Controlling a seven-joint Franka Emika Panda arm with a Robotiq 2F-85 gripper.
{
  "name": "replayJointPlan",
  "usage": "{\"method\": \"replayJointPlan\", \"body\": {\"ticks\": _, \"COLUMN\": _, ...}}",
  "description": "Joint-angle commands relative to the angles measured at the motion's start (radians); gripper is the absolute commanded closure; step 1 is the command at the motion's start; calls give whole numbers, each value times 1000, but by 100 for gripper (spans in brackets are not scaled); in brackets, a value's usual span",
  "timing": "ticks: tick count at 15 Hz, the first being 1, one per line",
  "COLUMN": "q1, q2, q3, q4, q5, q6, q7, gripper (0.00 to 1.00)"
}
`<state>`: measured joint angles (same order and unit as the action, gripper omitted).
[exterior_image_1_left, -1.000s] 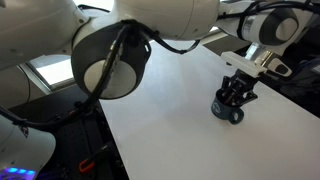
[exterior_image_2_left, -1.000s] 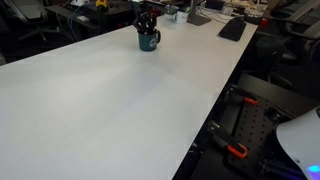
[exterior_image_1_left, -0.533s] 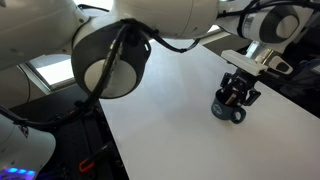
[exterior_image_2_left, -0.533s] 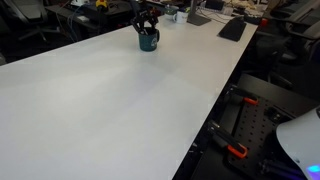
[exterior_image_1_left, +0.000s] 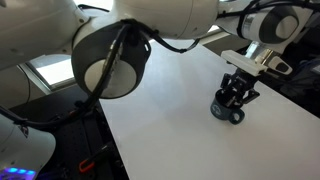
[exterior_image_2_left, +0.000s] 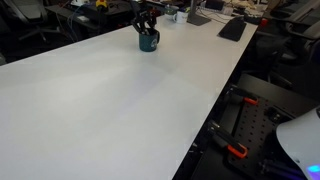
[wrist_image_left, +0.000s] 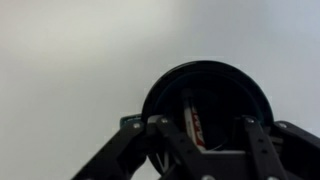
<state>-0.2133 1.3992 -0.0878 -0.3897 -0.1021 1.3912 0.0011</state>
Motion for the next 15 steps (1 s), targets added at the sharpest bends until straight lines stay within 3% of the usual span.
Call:
{"method": "replayJointPlan", "body": {"ticks": 1, "q1": 2, "q2": -9, "q3": 1, "q4": -16, "q5": -2, "q6": 6, "q7": -24, "gripper": 59}}
{"method": "replayJointPlan", "body": {"ticks": 4, "q1": 1, "q2": -5, "q3": 3, "q4": -13, "q5": -2, "q6": 14, "q7": -49, "gripper": 73}}
{"method": "replayJointPlan", "body": {"ticks": 7, "q1": 3, "q2": -4, "q3": 2, "q4": -14, "q5": -4, "q6": 13, "q7": -68, "gripper": 99}}
{"method": "replayJointPlan", "body": {"ticks": 15, "q1": 1, "q2": -10, "q3": 6, "q4": -12, "q5": 1, "q6": 4, "q7": -85, "gripper": 96}}
